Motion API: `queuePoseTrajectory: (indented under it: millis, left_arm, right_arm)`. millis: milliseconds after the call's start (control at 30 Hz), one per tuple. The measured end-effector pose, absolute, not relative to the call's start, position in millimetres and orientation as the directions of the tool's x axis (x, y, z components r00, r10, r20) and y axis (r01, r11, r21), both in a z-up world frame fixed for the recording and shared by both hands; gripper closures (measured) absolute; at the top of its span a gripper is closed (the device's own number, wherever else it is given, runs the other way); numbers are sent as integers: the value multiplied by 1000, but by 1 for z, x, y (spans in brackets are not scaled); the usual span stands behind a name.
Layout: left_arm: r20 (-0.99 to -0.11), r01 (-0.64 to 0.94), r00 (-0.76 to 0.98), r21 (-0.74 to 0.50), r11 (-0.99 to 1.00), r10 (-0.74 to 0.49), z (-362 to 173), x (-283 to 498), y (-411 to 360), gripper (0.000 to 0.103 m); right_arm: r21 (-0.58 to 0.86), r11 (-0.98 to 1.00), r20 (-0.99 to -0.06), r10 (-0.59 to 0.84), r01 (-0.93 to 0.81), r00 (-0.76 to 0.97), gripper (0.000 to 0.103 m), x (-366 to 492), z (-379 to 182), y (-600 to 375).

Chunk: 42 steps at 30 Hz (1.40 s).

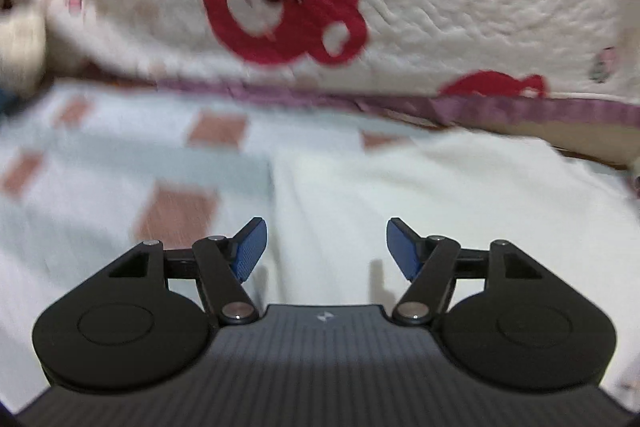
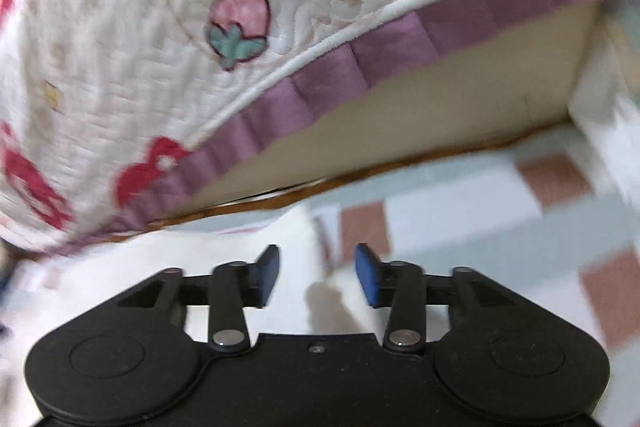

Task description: Fold clothes

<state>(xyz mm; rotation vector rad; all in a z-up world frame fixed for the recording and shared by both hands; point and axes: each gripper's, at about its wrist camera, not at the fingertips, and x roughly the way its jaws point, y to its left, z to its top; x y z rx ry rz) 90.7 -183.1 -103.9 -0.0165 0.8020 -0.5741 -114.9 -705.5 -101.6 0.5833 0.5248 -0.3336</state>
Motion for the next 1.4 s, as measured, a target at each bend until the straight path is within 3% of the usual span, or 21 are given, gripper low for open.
queuePoseTrajectory:
  millis: [200, 300, 367, 433, 500, 533, 567, 600, 633, 700, 800, 1000, 1033, 1067, 1133, 1267, 1400]
  left_arm:
    - [-698, 366, 441, -435, 823, -565, -100, 42, -156, 36]
    - [-699, 390, 513, -327, 861, -498, -91, 17, -158, 30]
    - [-699, 381, 523, -322, 867, -489, -99, 11, -155, 29]
    - [-693, 363, 525, -343, 867, -494, -115, 11, -153, 22]
    - [-695, 360, 514, -358, 862, -503, -120, 11, -150, 21]
    - [-696, 360, 508, -364, 859, -508, -122, 10, -148, 30]
    - [-697, 359, 502, -371, 856, -512, -124, 10, -147, 44]
    - [-698, 359, 495, -378, 853, -517, -126, 9, -145, 78]
    - [-699, 359, 489, -384, 851, -522, -127, 9, -143, 88]
    - [-696, 356, 492, -387, 850, -523, -127, 4, -138, 91]
    - [-692, 342, 525, -361, 867, -495, -121, -8, -131, 92]
    - [-745, 332, 528, -260, 907, -408, -134, -22, -136, 90]
    - [-748, 333, 536, -237, 913, -390, -132, -26, -135, 86]
    - [-751, 332, 546, -214, 919, -372, -130, -29, -134, 85]
    - [-756, 323, 550, -200, 925, -356, -131, -31, -132, 83]
    - [-765, 308, 546, -196, 931, -342, -129, -35, -126, 81]
    - [-774, 322, 562, -120, 939, -291, -124, -44, -126, 69]
  right_arm:
    - [507, 729, -531, -157, 460, 833, 49, -215, -120, -658]
    - [524, 705, -533, -165, 477, 829, 48, -253, -126, -647]
    - [523, 703, -544, -160, 482, 824, 45, -259, -132, -643]
    - [520, 703, -556, -153, 485, 817, 43, -261, -138, -639]
    - [512, 726, -540, -142, 458, 829, 64, -256, -146, -641]
    - [507, 737, -517, -155, 447, 842, 89, -257, -142, -639]
    - [500, 747, -488, -175, 439, 855, 89, -260, -135, -635]
    - [493, 756, -458, -195, 431, 867, 90, -263, -128, -631]
    - [489, 768, -422, -207, 414, 883, 90, -271, -119, -624]
    - [444, 817, -371, -206, 367, 906, 91, -287, -107, -609]
    - [316, 848, -530, -215, 426, 821, 92, -292, -142, -617]
    - [274, 802, -557, -318, 531, 767, 85, -285, -160, -596]
    - [251, 796, -562, -345, 552, 752, 79, -285, -158, -594]
    - [252, 776, -567, -366, 578, 738, 67, -288, -156, -594]
    - [322, 708, -592, -368, 629, 717, 55, -297, -153, -598]
    - [482, 669, -608, -209, 565, 766, 51, -318, -157, -596]
    - [463, 769, -601, -93, 441, 794, 43, -323, -155, -569]
